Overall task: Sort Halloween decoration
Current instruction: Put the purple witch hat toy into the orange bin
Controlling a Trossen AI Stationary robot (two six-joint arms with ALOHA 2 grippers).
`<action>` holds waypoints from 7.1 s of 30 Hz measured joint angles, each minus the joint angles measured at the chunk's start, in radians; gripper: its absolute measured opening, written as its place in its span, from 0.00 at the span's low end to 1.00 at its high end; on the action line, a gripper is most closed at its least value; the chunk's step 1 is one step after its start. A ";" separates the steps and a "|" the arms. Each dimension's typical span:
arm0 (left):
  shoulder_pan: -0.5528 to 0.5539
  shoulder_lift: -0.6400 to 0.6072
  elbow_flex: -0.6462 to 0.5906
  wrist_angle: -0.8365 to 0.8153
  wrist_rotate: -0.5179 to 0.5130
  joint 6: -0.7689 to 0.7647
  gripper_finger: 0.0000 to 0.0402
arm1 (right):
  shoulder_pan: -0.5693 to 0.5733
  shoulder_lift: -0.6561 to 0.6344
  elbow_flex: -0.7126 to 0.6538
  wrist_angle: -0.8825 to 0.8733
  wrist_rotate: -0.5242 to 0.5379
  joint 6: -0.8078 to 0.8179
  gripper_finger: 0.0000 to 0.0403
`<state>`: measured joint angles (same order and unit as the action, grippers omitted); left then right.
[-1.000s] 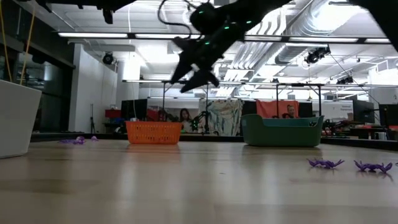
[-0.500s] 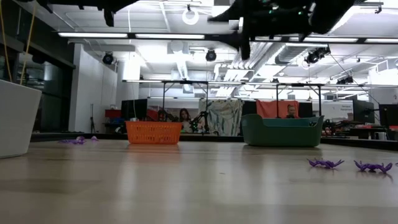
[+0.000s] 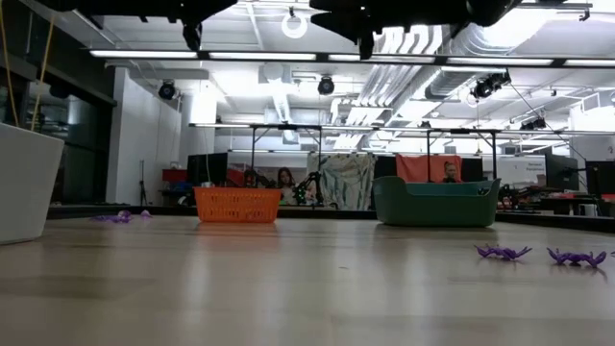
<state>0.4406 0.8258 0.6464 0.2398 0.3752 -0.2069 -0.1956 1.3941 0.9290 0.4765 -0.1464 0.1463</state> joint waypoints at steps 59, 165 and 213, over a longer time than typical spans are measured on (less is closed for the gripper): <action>0.296 0.272 0.223 -0.687 -0.219 -0.051 0.08 | -0.089 -0.067 0.013 -0.215 -0.162 -0.051 0.00; 0.464 0.755 0.217 -0.887 -0.607 -0.631 0.00 | -0.152 -0.066 0.003 -0.540 -0.254 -0.252 0.00; -0.252 0.210 0.219 -0.045 -0.288 0.018 0.00 | -0.075 -0.066 0.003 -0.046 -0.333 -0.079 0.00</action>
<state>0.1886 1.0359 0.8650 0.1951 0.0868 -0.1891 -0.2703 1.3281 0.9318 0.4305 -0.4795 0.0677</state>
